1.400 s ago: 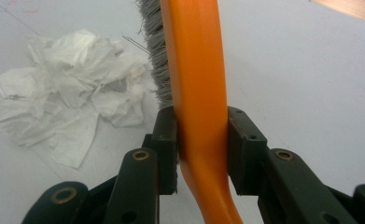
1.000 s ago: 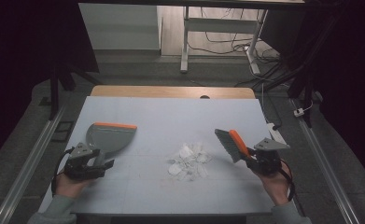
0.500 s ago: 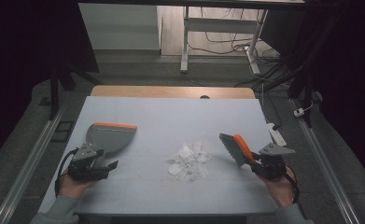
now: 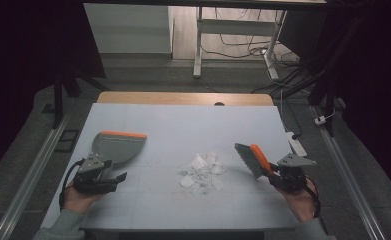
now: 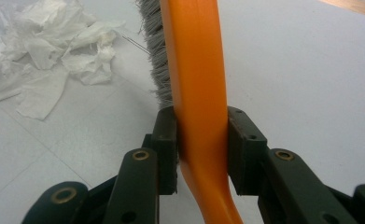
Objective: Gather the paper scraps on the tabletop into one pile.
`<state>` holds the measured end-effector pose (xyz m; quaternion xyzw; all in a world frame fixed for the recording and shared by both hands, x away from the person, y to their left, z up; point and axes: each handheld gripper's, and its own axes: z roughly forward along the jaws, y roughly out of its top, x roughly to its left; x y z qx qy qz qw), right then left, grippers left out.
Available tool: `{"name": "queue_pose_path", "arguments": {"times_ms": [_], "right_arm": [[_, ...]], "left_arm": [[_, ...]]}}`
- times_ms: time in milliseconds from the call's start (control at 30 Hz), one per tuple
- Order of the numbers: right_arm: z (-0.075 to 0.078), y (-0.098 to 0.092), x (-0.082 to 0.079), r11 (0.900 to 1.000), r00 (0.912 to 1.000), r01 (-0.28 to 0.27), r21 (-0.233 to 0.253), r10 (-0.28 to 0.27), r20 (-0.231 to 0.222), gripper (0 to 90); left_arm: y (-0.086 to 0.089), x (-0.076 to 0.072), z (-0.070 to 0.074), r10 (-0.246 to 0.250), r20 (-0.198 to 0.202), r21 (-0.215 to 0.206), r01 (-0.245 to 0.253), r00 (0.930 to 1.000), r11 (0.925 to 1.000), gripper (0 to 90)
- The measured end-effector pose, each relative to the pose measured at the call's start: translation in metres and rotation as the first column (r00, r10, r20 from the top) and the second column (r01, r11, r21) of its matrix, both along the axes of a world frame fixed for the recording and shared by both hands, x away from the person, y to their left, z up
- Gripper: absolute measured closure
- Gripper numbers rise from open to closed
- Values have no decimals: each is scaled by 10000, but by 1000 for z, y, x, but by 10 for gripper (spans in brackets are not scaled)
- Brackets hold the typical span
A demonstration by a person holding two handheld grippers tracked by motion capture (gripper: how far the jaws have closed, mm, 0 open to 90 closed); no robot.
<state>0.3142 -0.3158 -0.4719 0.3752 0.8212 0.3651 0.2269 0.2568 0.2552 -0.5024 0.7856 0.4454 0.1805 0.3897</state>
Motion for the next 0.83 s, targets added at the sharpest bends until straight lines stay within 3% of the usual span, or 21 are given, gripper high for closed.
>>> {"name": "queue_pose_path", "arguments": {"times_ms": [833], "right_arm": [[1, 2, -1, 9999, 9999, -107, 79, 107, 64, 674]], "left_arm": [[0, 0, 0, 15, 2, -3, -15, 10000, 10000, 264]]}}
